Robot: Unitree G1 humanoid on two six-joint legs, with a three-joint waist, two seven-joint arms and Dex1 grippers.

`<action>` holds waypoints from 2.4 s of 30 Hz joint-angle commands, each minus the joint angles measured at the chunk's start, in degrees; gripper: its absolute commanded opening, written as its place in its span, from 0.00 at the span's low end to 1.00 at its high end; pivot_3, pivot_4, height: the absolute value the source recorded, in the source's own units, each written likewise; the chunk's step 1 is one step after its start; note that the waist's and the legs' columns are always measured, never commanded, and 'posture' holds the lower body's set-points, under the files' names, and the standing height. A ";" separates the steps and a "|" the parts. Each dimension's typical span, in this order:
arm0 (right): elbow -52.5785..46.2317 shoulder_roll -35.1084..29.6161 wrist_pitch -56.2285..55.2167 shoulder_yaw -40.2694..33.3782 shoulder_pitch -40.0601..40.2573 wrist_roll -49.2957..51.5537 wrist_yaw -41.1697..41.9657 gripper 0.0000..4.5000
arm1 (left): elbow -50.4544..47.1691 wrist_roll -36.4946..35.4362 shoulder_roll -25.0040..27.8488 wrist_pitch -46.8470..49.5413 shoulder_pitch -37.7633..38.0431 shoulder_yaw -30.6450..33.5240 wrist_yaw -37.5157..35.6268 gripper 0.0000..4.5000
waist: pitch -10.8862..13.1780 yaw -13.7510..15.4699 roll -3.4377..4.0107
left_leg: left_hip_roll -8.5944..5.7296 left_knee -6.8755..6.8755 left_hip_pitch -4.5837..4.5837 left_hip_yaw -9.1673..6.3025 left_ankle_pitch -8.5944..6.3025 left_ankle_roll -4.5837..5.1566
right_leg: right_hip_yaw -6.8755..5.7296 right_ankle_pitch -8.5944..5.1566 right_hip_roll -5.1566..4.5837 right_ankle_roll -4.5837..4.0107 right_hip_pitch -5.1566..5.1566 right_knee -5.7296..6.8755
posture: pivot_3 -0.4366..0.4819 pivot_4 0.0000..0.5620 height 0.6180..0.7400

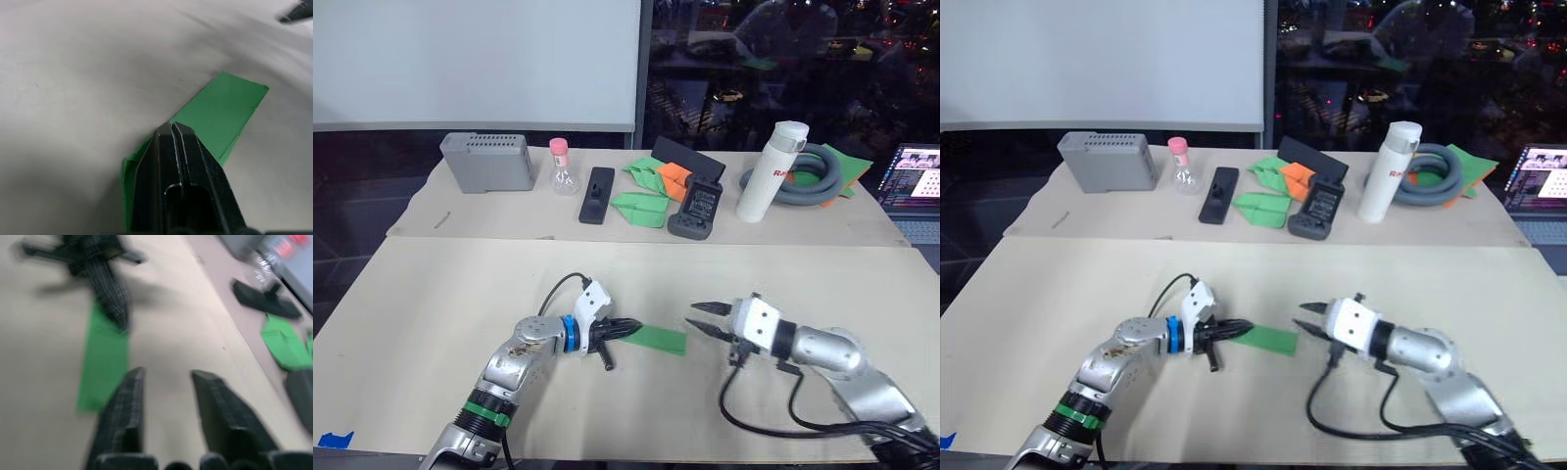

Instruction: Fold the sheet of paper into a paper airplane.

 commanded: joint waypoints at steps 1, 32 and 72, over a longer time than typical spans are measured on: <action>-3.18 4.53 12.14 3.01 -0.67 -0.81 -3.68 0.01 | 1.59 2.25 -0.27 0.78 0.17 -1.63 0.85 0.00 | -0.02 0.21 0.03 | 0.00 0.01 -0.07 0.00 0.00 0.00 | 0.00 0.01 0.00 -0.01 -0.09 0.02 | 0.48 0.27 1.00; 0.85 9.43 13.59 0.69 15.07 -9.06 -10.75 0.01 | 4.24 4.48 1.92 0.15 -1.48 -4.20 -3.47 0.00 | -0.22 0.65 -0.02 | -0.21 0.07 0.09 -0.02 0.06 0.06 | -0.61 0.03 0.33 0.02 0.08 0.19 | 0.48 0.27 1.00; -0.50 12.88 18.80 5.54 8.85 -5.40 -5.40 0.01 | -1.84 2.09 5.41 3.18 6.42 5.68 2.04 0.00 | -0.40 -0.57 0.06 | -0.08 -0.14 0.15 -0.16 -0.01 0.10 | -0.83 0.04 -0.35 0.00 0.13 -0.12 | 0.48 0.27 1.00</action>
